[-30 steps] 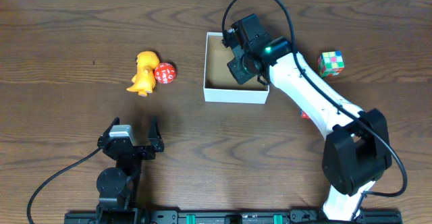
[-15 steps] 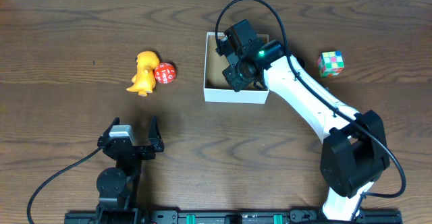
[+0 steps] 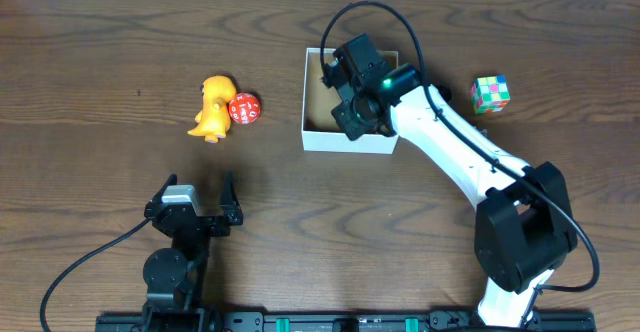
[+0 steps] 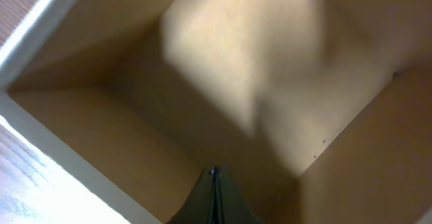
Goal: Pack container
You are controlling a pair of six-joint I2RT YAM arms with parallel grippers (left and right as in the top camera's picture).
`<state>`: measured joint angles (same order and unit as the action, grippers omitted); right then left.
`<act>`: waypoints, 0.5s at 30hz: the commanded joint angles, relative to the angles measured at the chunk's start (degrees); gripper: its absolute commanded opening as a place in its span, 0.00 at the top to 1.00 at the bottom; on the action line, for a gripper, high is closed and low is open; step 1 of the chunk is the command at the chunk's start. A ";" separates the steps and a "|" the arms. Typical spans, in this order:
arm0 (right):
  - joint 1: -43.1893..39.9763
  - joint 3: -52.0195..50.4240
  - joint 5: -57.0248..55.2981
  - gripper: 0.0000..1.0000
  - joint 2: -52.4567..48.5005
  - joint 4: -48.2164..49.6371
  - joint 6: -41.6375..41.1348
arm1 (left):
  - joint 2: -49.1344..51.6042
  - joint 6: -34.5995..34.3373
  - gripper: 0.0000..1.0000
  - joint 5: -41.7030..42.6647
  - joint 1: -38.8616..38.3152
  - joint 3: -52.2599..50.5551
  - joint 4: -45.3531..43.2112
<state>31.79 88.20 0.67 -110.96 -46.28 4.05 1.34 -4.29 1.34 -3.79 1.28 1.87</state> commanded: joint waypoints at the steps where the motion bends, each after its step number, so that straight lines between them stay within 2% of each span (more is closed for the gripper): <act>1: 0.85 -0.94 0.44 0.99 0.26 0.28 0.74 | 0.02 -0.07 0.02 -0.50 0.31 -1.05 2.16; 15: 0.92 -0.94 1.81 0.99 0.28 -4.13 0.81 | 0.02 -0.07 0.02 -0.50 0.31 -1.05 2.16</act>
<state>31.79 87.57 1.21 -110.96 -49.84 4.05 1.34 -4.29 1.34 -3.79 1.28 1.87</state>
